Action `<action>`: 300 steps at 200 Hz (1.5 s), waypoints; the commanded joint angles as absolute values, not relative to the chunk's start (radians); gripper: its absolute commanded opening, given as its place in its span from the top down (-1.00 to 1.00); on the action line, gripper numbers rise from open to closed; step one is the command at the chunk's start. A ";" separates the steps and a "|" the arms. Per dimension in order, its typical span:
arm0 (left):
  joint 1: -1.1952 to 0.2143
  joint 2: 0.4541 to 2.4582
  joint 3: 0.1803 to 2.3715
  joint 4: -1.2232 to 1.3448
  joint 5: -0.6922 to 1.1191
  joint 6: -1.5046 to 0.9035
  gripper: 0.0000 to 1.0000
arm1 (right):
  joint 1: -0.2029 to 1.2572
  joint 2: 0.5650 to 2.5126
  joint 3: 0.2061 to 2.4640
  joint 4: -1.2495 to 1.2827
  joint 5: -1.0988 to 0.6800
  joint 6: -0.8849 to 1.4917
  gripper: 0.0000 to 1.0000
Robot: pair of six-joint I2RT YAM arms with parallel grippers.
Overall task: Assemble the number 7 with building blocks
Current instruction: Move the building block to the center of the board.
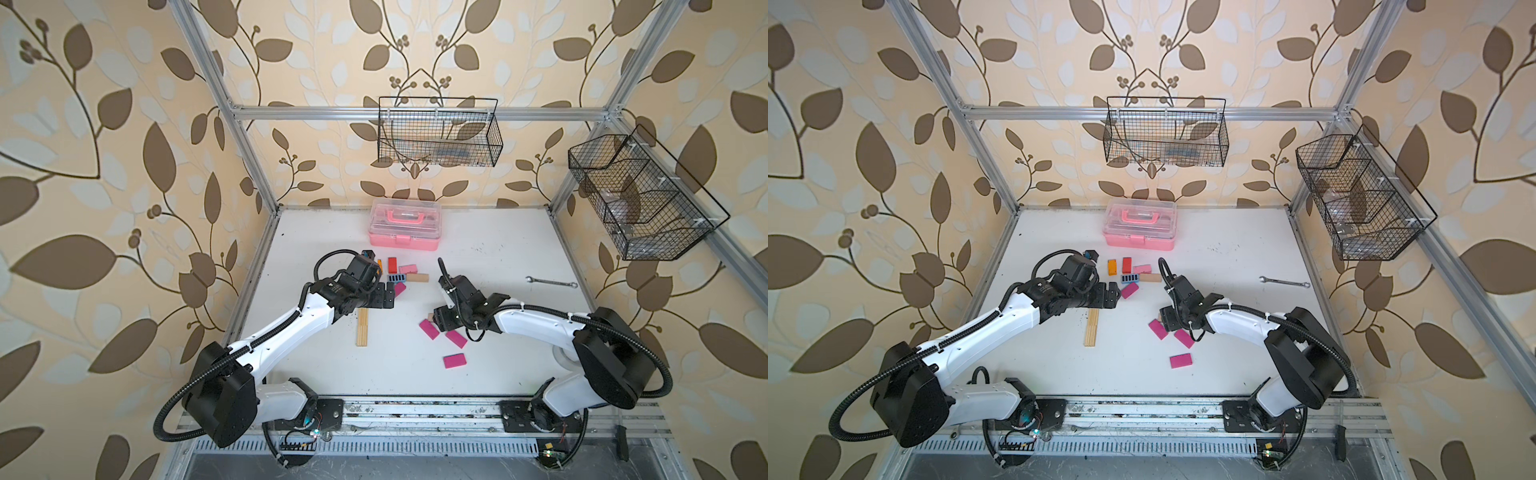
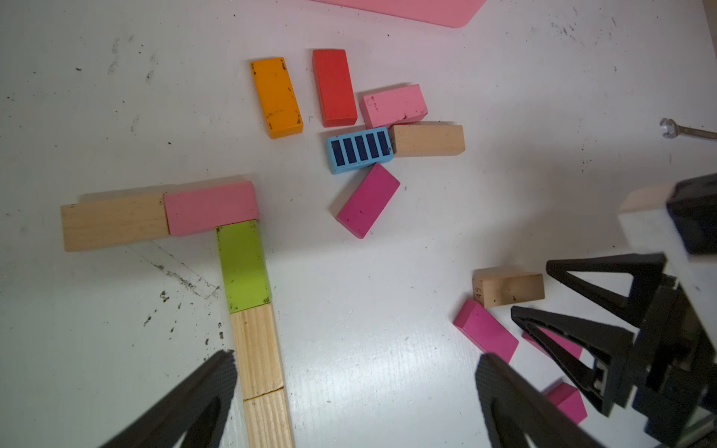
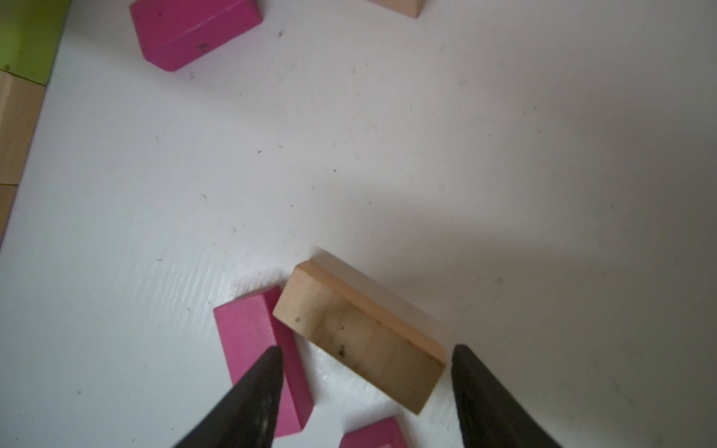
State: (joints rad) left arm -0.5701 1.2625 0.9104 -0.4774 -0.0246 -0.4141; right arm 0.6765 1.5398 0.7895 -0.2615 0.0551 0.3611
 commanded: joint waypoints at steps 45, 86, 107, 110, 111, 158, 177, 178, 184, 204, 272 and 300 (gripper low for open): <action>-0.573 1.220 0.894 -0.497 -0.075 -0.393 -0.98 | 0.688 1.583 0.817 -0.316 0.033 0.263 -0.28; -0.573 1.226 0.900 -0.500 -0.071 -0.395 -0.98 | 0.692 1.597 0.815 -0.318 0.023 0.240 -0.29; -0.572 1.220 0.900 -0.505 -0.077 -0.396 -0.98 | 0.683 1.617 0.823 -0.300 0.025 0.236 -0.28; -0.574 1.219 0.899 -0.506 -0.078 -0.396 -0.98 | 0.679 1.620 0.824 -0.298 0.026 0.236 -0.28; -0.574 1.218 0.900 -0.507 -0.077 -0.396 -0.98 | 0.678 1.621 0.825 -0.296 0.026 0.236 -0.28; -0.572 1.186 0.890 -0.530 -0.102 -0.400 -0.98 | 0.631 1.665 0.857 -0.270 0.037 0.240 -0.09; -0.573 1.184 0.890 -0.532 -0.103 -0.402 -0.98 | 0.612 1.679 0.875 -0.247 0.010 0.214 0.08; -0.572 1.184 0.890 -0.531 -0.101 -0.401 -0.98 | 0.611 1.679 0.877 -0.246 0.009 0.213 0.09; -0.572 1.187 0.891 -0.531 -0.099 -0.402 -0.98 | 0.602 1.686 0.887 -0.242 0.001 0.207 0.15; -0.572 1.206 0.896 -0.520 -0.073 -0.392 -0.98 | 0.574 1.716 0.916 -0.239 -0.023 0.193 0.30; -0.574 1.423 0.985 -0.445 0.037 -0.309 -0.98 | 0.400 1.767 0.966 -0.249 -0.024 0.197 0.45; -0.574 1.584 1.069 -0.463 0.061 -0.240 -0.98 | 0.324 1.769 1.012 -0.289 0.015 0.209 0.38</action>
